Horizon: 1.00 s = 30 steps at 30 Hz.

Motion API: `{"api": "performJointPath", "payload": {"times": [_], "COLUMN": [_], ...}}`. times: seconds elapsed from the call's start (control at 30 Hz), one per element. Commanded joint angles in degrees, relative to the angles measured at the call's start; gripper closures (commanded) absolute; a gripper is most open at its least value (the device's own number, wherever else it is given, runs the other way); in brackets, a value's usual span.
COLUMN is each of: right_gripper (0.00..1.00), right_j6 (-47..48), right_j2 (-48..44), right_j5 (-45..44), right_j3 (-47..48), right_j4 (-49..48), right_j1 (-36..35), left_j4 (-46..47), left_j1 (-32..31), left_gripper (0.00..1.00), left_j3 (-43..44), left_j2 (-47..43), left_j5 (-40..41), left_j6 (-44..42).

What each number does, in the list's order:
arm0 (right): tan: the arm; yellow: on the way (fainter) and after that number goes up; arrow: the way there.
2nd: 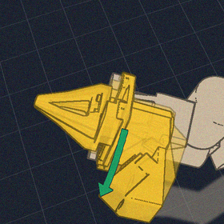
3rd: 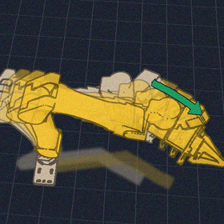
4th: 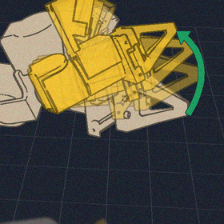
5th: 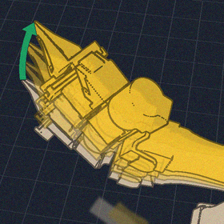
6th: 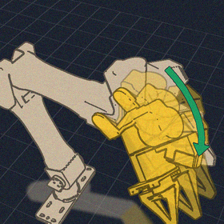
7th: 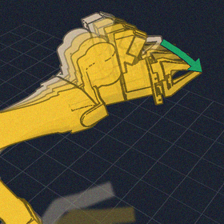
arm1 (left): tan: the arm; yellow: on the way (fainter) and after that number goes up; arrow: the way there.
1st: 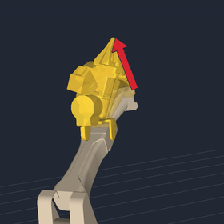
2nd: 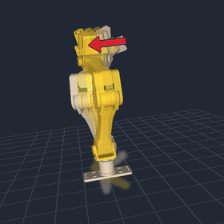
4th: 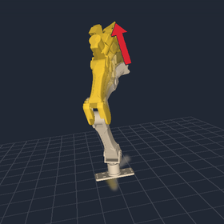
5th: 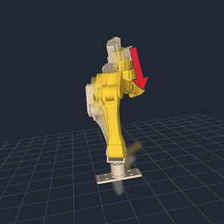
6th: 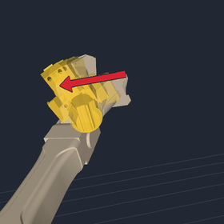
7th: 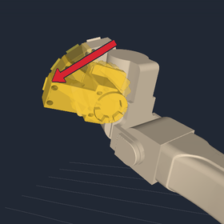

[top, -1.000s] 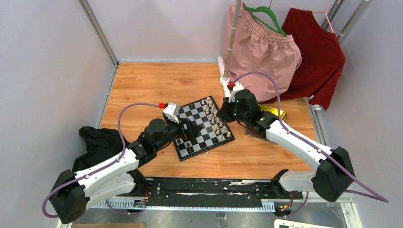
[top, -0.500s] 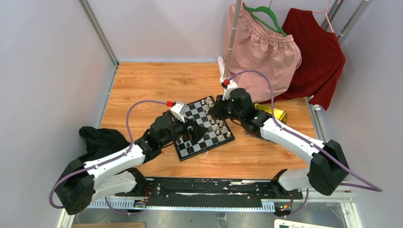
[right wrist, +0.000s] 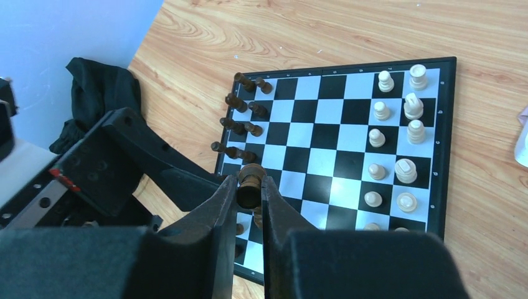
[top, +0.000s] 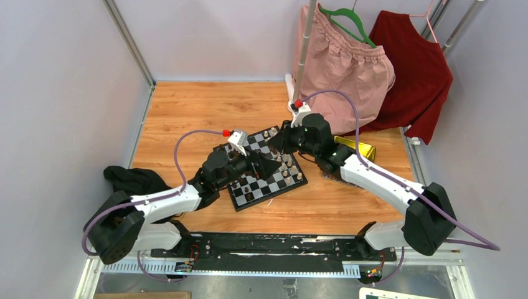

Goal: Set up the chess pieces on the board
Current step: Pick up the chess piece from the storage box.

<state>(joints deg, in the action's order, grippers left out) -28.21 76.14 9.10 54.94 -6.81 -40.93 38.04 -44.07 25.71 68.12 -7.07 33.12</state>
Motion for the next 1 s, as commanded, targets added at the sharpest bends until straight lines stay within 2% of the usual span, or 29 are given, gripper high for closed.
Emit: {"api": "performJointPath", "payload": {"times": [0.0, 0.23, 0.53, 0.97], "right_gripper": [1.0, 1.0, 1.0, 1.0], "right_j6": [-1.9, -3.0, -3.7, -4.0], "right_j2": [0.6, 0.8, 0.7, 1.4], "right_j5": [1.8, 2.5, 2.9, 2.8], "right_j3": [0.5, -0.1, -0.7, -1.0], "right_j4": [-3.2, -4.4, -4.9, -5.4], "right_j1": [-1.0, -1.2, -1.4, -1.5], "left_j4": [8.4, 12.4, 17.6, 24.7], "left_j1": [-0.3, -0.4, -0.4, -0.4], "left_gripper": [0.0, 0.01, 0.06, 0.3], "left_j3": [-0.9, -2.4, -3.6, -4.7], "left_j2": [2.4, 4.0, 6.4, 9.4], "left_j5": [0.4, 4.0, 6.8, 7.0], "left_j6": [2.8, 4.3, 5.7, 7.5]}}
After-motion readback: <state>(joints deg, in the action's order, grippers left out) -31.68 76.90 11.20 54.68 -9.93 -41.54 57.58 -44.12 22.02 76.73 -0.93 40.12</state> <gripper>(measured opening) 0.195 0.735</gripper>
